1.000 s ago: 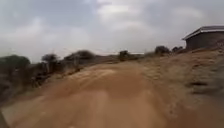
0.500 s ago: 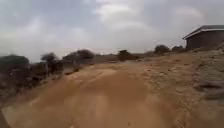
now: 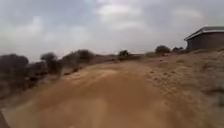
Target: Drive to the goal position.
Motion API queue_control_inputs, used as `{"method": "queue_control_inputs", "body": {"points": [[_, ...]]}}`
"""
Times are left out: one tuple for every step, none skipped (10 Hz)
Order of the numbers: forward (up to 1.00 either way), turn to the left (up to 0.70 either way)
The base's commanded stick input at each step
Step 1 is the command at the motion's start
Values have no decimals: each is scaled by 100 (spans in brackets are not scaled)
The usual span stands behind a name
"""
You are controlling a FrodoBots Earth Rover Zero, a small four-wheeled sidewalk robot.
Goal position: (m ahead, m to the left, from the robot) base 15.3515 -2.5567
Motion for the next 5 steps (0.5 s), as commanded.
{"method": "queue_control_inputs", "body": {"points": [[50, 0], [50, 0], [50, 0], [50, 0], [50, 0]]}}
